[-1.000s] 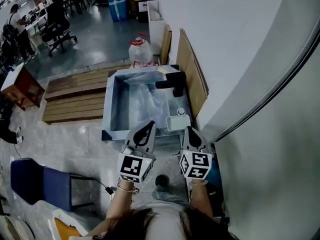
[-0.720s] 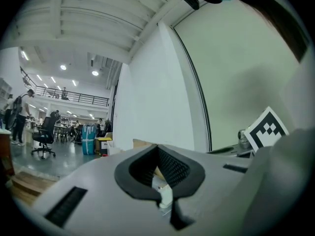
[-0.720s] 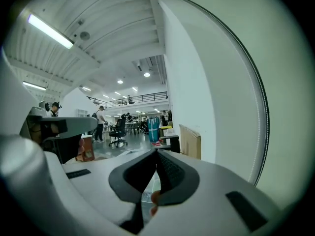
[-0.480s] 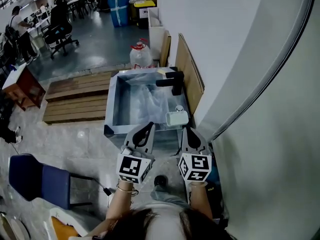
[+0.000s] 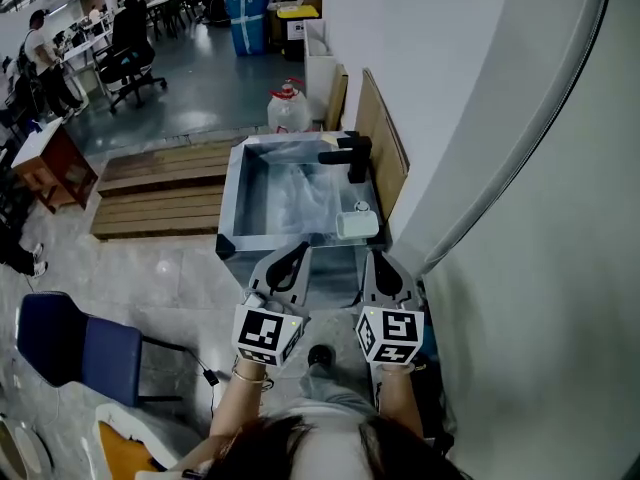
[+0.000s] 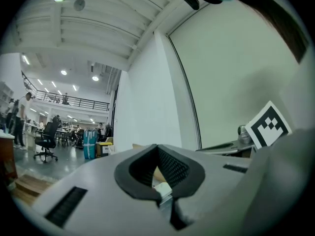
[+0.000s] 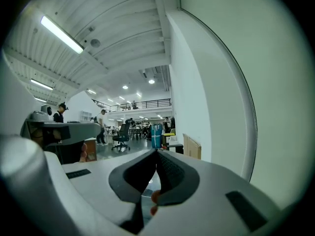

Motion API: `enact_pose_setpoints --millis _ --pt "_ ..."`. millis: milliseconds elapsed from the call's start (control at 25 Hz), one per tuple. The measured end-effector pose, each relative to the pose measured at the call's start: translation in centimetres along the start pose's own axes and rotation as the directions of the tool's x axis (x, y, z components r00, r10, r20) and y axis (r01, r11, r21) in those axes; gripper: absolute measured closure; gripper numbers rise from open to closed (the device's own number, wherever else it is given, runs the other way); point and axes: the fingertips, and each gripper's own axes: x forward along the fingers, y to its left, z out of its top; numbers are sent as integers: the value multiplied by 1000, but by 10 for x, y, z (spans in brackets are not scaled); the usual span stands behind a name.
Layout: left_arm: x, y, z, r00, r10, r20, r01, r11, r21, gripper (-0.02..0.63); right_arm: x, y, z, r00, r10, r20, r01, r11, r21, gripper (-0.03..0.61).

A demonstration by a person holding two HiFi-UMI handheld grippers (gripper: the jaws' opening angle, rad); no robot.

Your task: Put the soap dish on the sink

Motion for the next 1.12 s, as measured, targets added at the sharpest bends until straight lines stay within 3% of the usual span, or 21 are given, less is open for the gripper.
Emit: enact_pose_setpoints --millis 1120 --pt "-70 -26 18 999 -12 44 13 999 -29 606 -68 44 20 999 23 38 -21 998 -59 552"
